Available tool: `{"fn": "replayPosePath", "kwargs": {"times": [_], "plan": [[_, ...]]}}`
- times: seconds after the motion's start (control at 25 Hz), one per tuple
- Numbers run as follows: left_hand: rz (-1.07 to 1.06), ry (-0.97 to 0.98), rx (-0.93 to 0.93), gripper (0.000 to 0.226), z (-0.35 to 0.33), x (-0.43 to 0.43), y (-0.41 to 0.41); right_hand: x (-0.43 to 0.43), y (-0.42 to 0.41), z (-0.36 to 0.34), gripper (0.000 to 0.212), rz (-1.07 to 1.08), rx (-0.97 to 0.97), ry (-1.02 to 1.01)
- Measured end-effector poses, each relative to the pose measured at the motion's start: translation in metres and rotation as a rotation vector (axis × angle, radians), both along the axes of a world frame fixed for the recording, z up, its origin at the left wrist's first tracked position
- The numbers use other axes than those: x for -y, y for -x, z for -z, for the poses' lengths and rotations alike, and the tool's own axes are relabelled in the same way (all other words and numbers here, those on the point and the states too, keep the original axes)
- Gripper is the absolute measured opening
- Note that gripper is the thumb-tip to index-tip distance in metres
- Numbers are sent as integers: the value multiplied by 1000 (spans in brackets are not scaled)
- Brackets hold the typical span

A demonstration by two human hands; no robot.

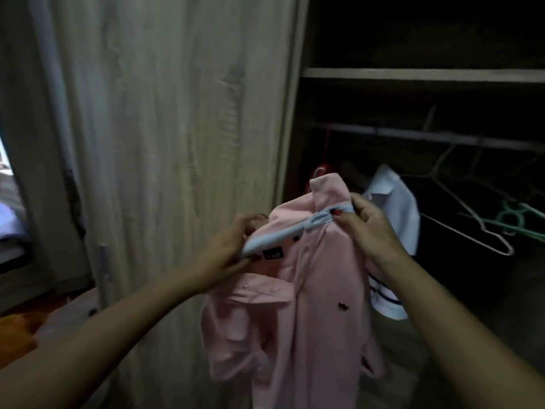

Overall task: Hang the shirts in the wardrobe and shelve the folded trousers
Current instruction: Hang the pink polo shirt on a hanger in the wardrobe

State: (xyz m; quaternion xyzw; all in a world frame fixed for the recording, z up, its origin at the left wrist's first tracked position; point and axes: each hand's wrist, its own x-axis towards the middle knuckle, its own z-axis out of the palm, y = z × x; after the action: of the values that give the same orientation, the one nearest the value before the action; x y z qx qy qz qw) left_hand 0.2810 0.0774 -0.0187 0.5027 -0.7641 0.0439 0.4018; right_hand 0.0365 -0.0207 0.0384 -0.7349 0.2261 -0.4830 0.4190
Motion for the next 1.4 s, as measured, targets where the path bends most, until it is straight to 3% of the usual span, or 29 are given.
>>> {"fn": "replayPosePath", "kwargs": {"times": [0.08,0.2,0.28,0.36,0.44,0.52,0.56,0.68,0.8,0.92,0.96,1.08,1.16,1.24,1.32,1.4], "plan": [[7,24,74,54,13,21,24,9,41,-1,21,73,61,-66],[-39,54,378,55,31,48,51,25,95,1,27,162,194,-223],[-131,22,291,30,29,62,75,32,122,4,32,184,284,-328],[-166,55,355,15,27,76,107,38,145,8,33,173,346,-413],[-23,36,463,15,31,85,125,43,159,9,32,162,383,-493],[68,47,587,34,40,88,130,44,169,8,32,157,389,-499],[73,36,546,38,38,86,134,43,172,6,30,149,387,-497],[46,55,182,30,25,82,152,38,177,6,34,13,407,-507],[117,70,16,32,4,81,160,46,185,19,29,-8,454,-534],[213,85,100,36,-24,77,160,49,189,40,31,166,311,-460],[232,95,141,36,-30,75,161,49,187,46,22,240,286,-515],[216,90,248,40,-41,77,165,39,169,51,32,357,199,-641],[178,28,264,44,-45,82,160,32,152,47,20,398,169,-424],[152,-38,257,47,-49,84,152,17,133,46,10,418,-3,-99],[149,-48,244,49,-56,83,143,14,118,62,32,410,-316,89],[140,-28,246,49,-62,80,132,18,108,81,43,375,-470,5]]}}
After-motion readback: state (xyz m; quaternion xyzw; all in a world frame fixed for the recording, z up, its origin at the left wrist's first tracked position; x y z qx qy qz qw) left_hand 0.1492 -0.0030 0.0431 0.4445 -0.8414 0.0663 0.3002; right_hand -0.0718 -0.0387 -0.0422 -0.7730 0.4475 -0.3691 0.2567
